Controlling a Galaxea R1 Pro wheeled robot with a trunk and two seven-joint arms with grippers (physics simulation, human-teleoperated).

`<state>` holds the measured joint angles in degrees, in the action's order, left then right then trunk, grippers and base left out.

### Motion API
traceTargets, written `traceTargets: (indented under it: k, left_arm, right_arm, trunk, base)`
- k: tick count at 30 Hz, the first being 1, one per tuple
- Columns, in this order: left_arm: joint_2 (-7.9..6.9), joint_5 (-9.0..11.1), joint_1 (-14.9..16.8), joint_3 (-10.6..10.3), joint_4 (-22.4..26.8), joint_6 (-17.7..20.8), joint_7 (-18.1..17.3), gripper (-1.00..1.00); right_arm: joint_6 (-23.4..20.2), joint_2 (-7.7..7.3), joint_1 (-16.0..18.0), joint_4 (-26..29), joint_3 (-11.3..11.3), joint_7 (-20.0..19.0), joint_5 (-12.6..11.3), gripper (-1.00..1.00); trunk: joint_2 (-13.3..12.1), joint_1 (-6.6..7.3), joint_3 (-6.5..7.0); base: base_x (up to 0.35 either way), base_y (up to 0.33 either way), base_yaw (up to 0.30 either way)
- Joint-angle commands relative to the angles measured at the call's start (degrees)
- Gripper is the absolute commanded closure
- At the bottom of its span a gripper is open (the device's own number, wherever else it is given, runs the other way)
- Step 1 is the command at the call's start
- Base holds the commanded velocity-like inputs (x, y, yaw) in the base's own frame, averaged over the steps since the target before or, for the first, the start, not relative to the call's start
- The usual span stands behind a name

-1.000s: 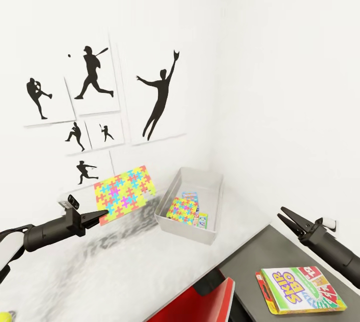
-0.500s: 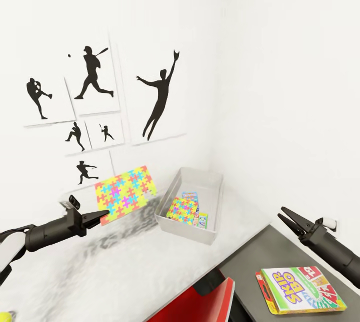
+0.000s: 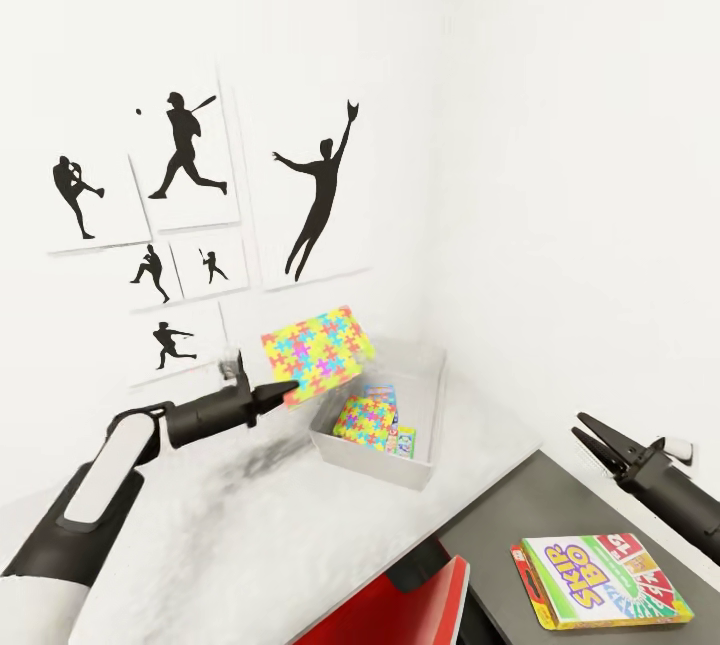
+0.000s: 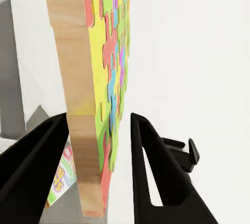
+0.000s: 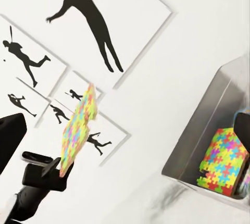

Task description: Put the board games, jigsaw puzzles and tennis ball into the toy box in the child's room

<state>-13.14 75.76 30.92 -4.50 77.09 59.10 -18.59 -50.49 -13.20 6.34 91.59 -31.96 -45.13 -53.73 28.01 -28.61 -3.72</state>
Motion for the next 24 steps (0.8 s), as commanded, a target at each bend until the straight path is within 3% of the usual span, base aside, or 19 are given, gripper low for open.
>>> traceTargets:
  k: [1, 5, 6, 8, 9, 11, 14, 16, 21, 24]
  left_arm:
    - [1.95, -0.73, 1.26, -0.07, -0.17, -0.01, 1.87, 1.0]
    - [9.09, -0.69, 4.61, 0.01, -0.4, -0.12, 13.3, 1.0]
    - [11.78, -0.78, 5.58, 0.07, -0.61, -0.26, 16.68, 1.0]
    - [15.5, -1.01, 6.34, 0.29, -2.32, -1.04, 20.23, 1.0]
    - [17.98, -1.17, 6.77, 0.31, -5.31, -3.56, 22.39, 1.0]
    - [20.32, -1.23, 7.72, -0.09, -10.4, -8.43, 24.44, 1.0]
    - [22.3, -1.41, 8.78, -2.92, -17.44, -15.1, 25.78, 1.0]
    - [22.79, -1.38, 8.97, -4.9, -19.64, -20.45, 26.03, 1.0]
    - [23.14, -1.29, 9.06, -11.2, -25.18, -32.88, 26.17, 1.0]
    - [23.14, -1.14, 9.07, -13.5, -26.71, -37.72, 26.22, 1.0]
  right_arm:
    - [-0.28, -0.04, 0.04, 0.0, -0.62, -0.07, 0.03, -1.0]
    - [-0.23, -0.14, -0.28, 0.0, -2.5, 0.17, 0.1, -1.0]
    - [-0.44, -0.24, -0.36, -0.02, -3.08, 0.19, 0.14, -1.0]
    - [-0.69, -0.35, -0.41, -0.06, -3.42, 0.2, 0.14, -1.0]
    - [-0.81, -0.35, -0.43, -0.08, -3.52, 0.17, 0.13, -1.0]
    - [-0.88, -0.37, -0.44, -0.09, -3.61, -0.02, 0.12, -1.0]
    - [-0.92, -0.41, -0.5, -0.09, -3.76, -0.3, 0.07, -1.0]
    - [-0.82, -0.33, -0.69, -0.09, -3.75, -0.41, -0.02, -1.0]
    - [-0.53, -0.19, -0.79, -0.04, -3.79, -0.55, -0.06, -1.0]
    - [-0.5, -0.07, -0.8, -0.01, -3.8, -0.57, -0.06, -1.0]
  trunk:
    - [0.12, -0.02, -0.13]
    - [0.12, -0.02, -0.13]
    - [0.12, -0.02, -0.13]
    - [0.12, -0.02, -0.13]
    - [0.12, -0.02, -0.13]
    - [0.12, -0.02, -0.13]
    - [0.12, -0.02, -0.13]
    - [0.12, -0.02, -0.13]
    - [0.12, -0.02, -0.13]
    - [0.12, -0.02, -0.13]
  base:
    - [0.0, 0.0, 0.0]
    - [0.0, 0.0, 0.0]
    - [0.0, 0.0, 0.0]
    - [0.0, 0.0, 0.0]
    - [0.0, 0.0, 0.0]
    - [0.0, 0.0, 0.0]
    - [0.0, 0.0, 0.0]
    - [0.0, 0.0, 0.0]
    - [0.0, 0.0, 0.0]
    - [0.0, 0.0, 0.0]
